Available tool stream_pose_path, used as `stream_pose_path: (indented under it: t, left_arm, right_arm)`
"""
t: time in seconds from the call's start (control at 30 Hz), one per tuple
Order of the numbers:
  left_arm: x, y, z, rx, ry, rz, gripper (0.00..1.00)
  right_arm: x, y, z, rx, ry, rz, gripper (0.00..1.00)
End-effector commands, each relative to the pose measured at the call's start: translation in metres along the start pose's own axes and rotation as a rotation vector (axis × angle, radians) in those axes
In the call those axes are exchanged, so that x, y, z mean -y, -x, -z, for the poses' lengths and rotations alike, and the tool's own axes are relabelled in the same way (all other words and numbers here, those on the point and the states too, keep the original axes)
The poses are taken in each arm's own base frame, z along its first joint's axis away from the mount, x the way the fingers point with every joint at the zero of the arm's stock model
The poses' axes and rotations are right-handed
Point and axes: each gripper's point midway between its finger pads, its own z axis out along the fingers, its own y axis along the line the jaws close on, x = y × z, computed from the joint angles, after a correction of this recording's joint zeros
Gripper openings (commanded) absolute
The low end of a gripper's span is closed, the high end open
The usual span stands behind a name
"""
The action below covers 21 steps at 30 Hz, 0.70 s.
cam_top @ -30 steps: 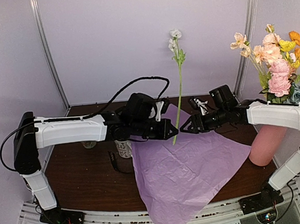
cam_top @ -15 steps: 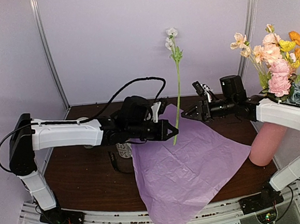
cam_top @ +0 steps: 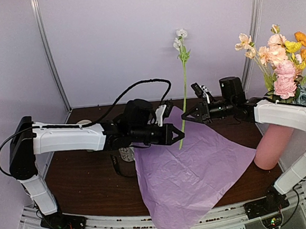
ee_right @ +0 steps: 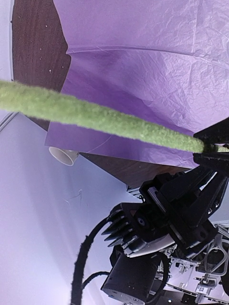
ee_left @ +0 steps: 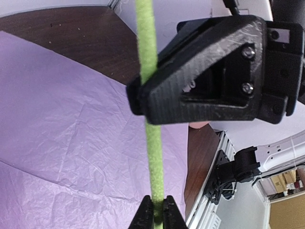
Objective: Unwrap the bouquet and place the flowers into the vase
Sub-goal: Pass from the left arm to the right
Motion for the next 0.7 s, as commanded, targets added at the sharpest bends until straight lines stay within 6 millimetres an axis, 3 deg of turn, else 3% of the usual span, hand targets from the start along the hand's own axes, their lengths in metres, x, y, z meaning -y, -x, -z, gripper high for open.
stream_pose_path:
  t: [0.0,0.07,0.2,0.37,0.5,0.67]
  left_arm:
    - [0.016,0.007,0.004,0.034,-0.055,-0.067,0.24]
    - [0.015,0.006,0.004,0.026,-0.049,-0.079,0.40]
    - [0.016,0.011,0.009,0.025,-0.024,-0.111,0.55]
    - [0.019,0.042,0.035,0.097,0.065,-0.188,0.59]
    - [0.015,0.084,0.053,0.175,0.107,-0.210,0.64]
    - [0.017,0.126,0.064,0.247,0.140,-0.244,0.65]
  right_arm:
    - [-0.003,0.006,0.001,0.033,0.020,0.040,0.02]
    - [-0.004,0.005,0.002,0.036,0.020,0.063,0.00]
    - [0.005,-0.004,0.008,0.032,-0.044,0.123,0.00]
    - [0.023,-0.034,0.014,-0.014,-0.115,0.180,0.00]
    - [0.023,-0.056,0.017,-0.073,-0.130,0.267,0.00]
    - [0.015,-0.060,0.022,-0.067,-0.120,0.316,0.00]
